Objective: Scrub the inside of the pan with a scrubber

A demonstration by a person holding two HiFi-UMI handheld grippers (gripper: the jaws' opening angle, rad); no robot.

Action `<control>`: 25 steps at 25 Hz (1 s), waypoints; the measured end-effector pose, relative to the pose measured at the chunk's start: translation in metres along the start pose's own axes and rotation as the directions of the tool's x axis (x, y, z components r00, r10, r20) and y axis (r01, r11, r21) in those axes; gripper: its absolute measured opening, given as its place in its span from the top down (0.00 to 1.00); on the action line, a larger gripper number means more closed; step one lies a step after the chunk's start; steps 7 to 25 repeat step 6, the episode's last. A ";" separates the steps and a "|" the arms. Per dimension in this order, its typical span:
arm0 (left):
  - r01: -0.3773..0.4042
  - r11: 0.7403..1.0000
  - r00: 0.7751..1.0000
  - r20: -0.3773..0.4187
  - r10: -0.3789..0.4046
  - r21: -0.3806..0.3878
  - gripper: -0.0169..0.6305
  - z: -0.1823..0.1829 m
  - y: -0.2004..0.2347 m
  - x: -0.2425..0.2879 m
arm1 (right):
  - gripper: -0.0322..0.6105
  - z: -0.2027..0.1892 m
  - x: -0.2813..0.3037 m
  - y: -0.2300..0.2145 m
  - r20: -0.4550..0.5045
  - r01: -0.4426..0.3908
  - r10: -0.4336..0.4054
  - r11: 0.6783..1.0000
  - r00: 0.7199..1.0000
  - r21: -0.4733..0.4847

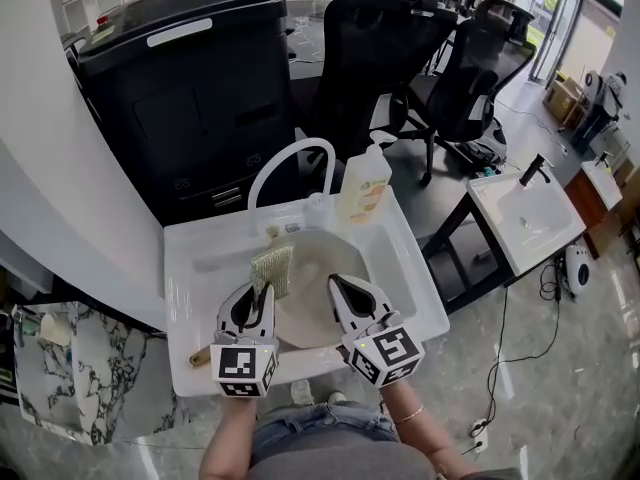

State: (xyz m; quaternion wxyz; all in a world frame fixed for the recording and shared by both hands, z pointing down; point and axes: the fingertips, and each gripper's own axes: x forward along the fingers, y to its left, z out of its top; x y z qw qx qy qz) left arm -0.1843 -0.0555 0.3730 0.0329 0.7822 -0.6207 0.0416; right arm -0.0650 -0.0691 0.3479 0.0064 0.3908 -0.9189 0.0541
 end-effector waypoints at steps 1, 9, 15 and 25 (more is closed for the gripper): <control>-0.006 1.000 1.000 -0.002 0.006 -0.003 0.87 0.000 -0.001 0.000 | 0.94 0.000 -0.001 0.000 -0.002 -0.005 0.005 1.000 1.000 -0.009; -0.028 1.000 1.000 0.005 0.028 -0.009 0.87 0.001 -0.007 0.005 | 0.94 0.003 -0.005 -0.003 0.004 -0.030 0.031 0.999 1.000 -0.042; -0.028 1.000 1.000 0.005 0.028 -0.009 0.87 0.001 -0.007 0.005 | 0.94 0.003 -0.005 -0.003 0.004 -0.030 0.031 0.999 1.000 -0.042; -0.028 1.000 1.000 0.005 0.028 -0.009 0.87 0.001 -0.007 0.005 | 0.94 0.003 -0.005 -0.003 0.004 -0.030 0.031 0.999 1.000 -0.042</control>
